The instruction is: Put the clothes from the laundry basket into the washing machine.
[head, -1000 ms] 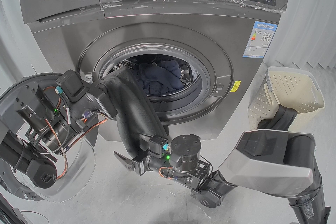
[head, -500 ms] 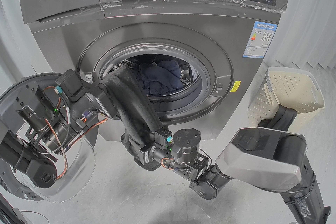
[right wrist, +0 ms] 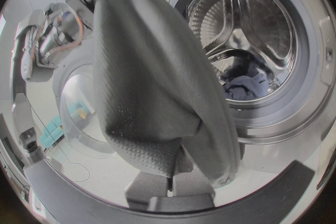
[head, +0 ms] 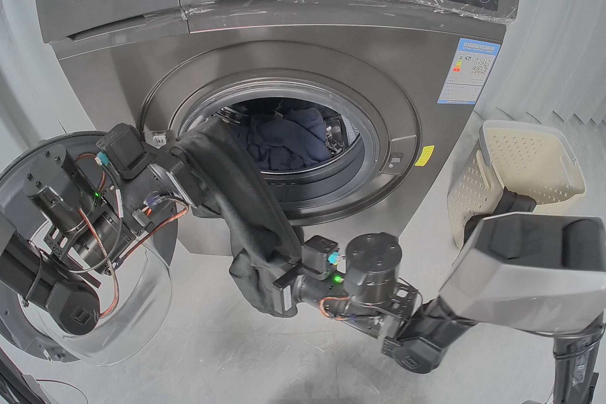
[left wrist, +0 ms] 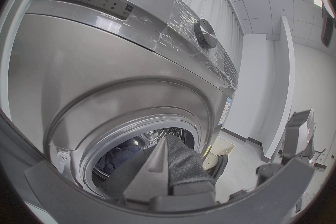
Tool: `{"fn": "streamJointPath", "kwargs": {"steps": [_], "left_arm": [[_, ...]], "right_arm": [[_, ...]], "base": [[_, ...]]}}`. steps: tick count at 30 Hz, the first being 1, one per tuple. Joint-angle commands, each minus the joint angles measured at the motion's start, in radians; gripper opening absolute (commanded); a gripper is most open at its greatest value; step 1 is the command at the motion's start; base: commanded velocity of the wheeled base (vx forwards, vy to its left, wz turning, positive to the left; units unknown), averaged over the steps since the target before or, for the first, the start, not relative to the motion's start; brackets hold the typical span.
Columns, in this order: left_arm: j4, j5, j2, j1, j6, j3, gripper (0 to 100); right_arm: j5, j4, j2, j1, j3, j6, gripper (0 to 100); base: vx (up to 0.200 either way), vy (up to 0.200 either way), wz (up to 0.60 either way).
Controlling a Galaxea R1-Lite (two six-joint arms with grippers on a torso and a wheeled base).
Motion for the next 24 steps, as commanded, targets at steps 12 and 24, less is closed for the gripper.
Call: {"fn": "streamJointPath", "kwargs": {"steps": [12,24], "left_arm": [[0.000,-0.017,-0.020,0.089,-0.003,0.002,0],[0.031,-0.066,-0.124,0.080,-0.006,0.051,0]], "right_arm": [[0.060,-0.081,-0.533,-0.175,0.463,-0.002,0],[0.058,-0.123,-0.566,-0.275,0.379,0.011,0]], "base": [[0.000,0.000,0.00],[0.000,0.000,0.00]]}}
